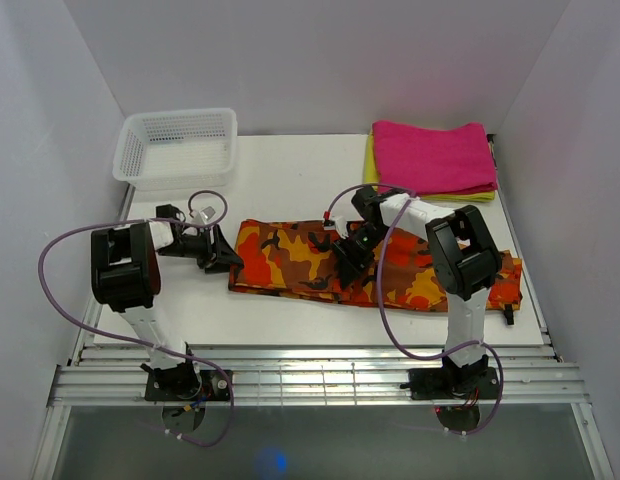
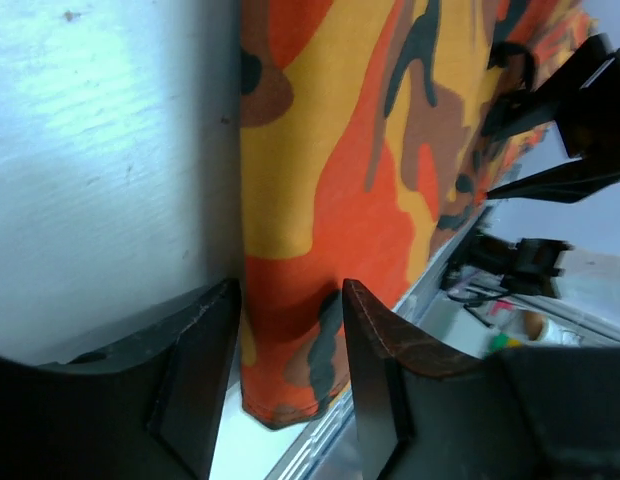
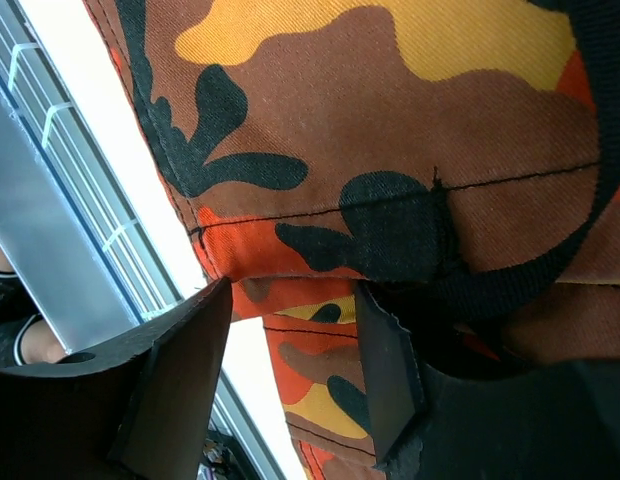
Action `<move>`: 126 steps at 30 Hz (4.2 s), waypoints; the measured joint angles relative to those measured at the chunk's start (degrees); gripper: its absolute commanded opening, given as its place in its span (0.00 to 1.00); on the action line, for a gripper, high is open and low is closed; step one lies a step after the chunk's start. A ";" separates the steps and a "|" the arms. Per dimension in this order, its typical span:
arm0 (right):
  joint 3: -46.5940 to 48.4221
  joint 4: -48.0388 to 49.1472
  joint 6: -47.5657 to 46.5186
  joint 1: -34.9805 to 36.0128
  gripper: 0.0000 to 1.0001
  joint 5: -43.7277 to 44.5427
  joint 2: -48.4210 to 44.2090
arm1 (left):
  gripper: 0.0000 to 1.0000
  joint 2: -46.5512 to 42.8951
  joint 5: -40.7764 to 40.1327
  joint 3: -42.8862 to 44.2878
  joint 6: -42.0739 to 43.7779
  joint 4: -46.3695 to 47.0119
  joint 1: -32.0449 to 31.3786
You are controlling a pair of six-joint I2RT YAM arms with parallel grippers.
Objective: Fold and stack the trousers
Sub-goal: Fold the trousers
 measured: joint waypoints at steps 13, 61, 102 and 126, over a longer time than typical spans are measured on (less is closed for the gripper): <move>0.70 0.26 1.53 0.44 0.54 1.60 0.24 | 0.00 4.55 8.50 -0.98 -2.54 3.76 3.04; -11.45 2.80 4.07 -38.88 0.28 -6.64 -4.11 | 0.00 -16.70 -18.67 29.33 -15.63 -16.33 -19.76; -12.20 4.15 1.95 -37.77 0.08 -9.33 -4.35 | 0.00 18.16 -31.80 52.35 -41.64 -1.33 -55.78; -14.08 4.35 1.38 -37.77 0.08 -12.33 -4.37 | 0.00 28.98 -31.47 61.27 -45.94 1.99 -58.93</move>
